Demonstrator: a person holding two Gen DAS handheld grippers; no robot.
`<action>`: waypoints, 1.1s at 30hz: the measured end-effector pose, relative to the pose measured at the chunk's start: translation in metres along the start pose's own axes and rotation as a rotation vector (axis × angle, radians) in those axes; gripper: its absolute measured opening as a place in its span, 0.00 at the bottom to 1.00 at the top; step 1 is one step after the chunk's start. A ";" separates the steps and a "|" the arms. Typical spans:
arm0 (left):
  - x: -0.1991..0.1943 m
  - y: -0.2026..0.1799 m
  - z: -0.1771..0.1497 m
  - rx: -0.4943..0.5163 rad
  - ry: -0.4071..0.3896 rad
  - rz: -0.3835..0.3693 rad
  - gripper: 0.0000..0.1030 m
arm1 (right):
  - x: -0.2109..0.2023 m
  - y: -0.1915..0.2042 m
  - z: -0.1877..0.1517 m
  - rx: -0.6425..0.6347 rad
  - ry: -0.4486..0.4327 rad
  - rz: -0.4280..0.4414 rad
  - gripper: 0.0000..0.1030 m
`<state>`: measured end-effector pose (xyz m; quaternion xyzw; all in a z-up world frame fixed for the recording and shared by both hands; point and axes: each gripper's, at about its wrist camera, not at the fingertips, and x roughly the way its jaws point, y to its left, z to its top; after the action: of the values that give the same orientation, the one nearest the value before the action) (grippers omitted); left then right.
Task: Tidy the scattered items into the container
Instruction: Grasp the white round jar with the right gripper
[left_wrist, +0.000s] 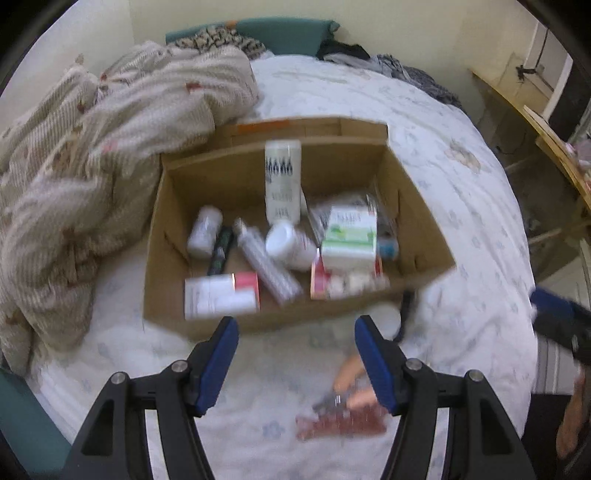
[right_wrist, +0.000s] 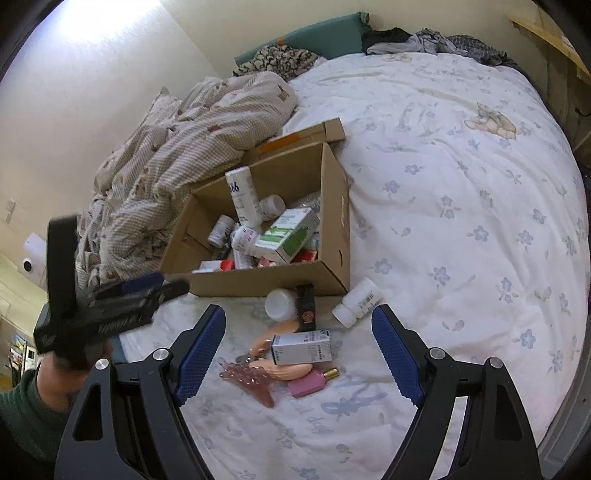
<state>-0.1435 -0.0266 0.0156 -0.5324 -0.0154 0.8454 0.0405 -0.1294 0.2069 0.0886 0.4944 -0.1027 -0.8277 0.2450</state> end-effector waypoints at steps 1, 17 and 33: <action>0.002 0.002 -0.005 -0.007 0.005 -0.007 0.64 | 0.003 0.000 -0.001 -0.004 0.005 -0.003 0.82; 0.008 0.036 -0.036 -0.167 -0.020 -0.126 0.64 | 0.040 -0.030 -0.015 0.032 0.058 -0.088 0.82; 0.007 0.059 -0.036 -0.311 0.009 -0.260 0.64 | 0.146 0.063 -0.020 -0.248 0.132 -0.184 0.65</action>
<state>-0.1174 -0.0854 -0.0102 -0.5296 -0.2142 0.8180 0.0669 -0.1496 0.0801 -0.0073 0.5208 0.0620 -0.8187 0.2337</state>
